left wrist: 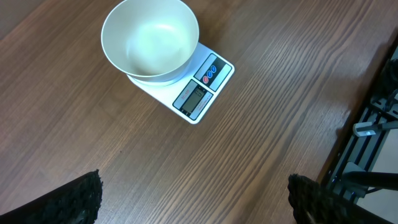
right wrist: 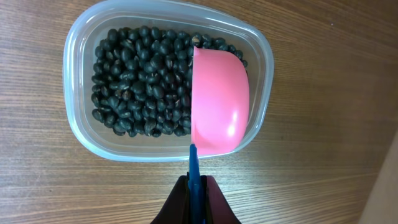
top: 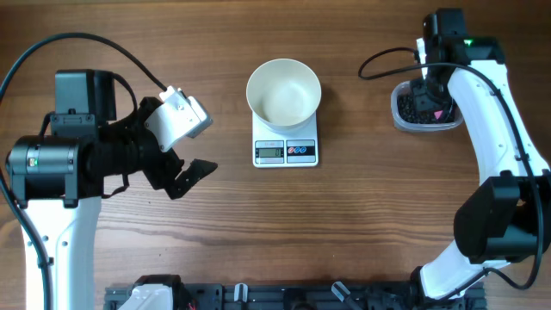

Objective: Scoop item into bowl and weigh 150g on scale
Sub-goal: 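Lower the pink scoop into the black beans with the right gripper, then drag the scoop through the beans to fill it with the right gripper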

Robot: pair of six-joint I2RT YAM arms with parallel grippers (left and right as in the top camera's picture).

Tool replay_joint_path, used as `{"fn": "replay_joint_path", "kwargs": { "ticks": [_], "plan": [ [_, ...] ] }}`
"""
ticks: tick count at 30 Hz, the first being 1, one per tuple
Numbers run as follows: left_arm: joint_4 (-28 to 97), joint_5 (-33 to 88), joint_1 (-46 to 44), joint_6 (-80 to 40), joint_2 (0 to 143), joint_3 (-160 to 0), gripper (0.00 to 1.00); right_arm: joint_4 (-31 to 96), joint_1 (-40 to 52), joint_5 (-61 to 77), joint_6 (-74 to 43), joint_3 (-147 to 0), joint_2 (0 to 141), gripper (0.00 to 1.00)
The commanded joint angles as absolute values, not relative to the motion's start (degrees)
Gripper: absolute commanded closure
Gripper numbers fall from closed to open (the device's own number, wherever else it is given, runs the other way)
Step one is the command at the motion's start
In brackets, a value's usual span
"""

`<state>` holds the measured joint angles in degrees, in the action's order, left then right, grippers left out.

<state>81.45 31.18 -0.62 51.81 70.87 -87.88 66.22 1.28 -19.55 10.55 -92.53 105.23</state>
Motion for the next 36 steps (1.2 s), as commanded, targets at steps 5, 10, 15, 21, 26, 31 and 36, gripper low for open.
{"fn": "replay_joint_path", "kwargs": {
  "ticks": [5,10,15,21,26,31,36],
  "plan": [
    [81.5,31.2,-0.2,52.7,70.7,-88.8,0.00,65.2,0.2,-21.2,14.9,-93.2,106.2,0.96],
    [81.5,31.2,-0.2,52.7,70.7,-88.8,0.00,64.1,-1.9,-21.0,15.0,-93.2,106.2,0.96],
    [81.5,31.2,-0.2,52.7,70.7,-88.8,0.00,63.7,-2.5,-20.5,17.7,-93.2,106.5,0.96],
    [81.5,31.2,-0.2,52.7,70.7,-88.8,0.00,63.2,-2.5,-20.5,18.0,-93.1,108.1,0.96],
    [81.5,31.2,-0.2,52.7,70.7,-88.8,0.00,63.3,-2.6,-20.4,18.0,-93.0,110.4,0.96],
    [81.5,31.2,-0.2,52.7,70.7,-88.8,0.00,63.2,-2.5,-12.7,19.5,-93.0,111.2,0.96],
    [81.5,31.2,-0.2,52.7,70.7,-88.8,0.00,63.3,-2.7,-7.6,19.3,-93.0,111.2,0.95]
  ]
}}
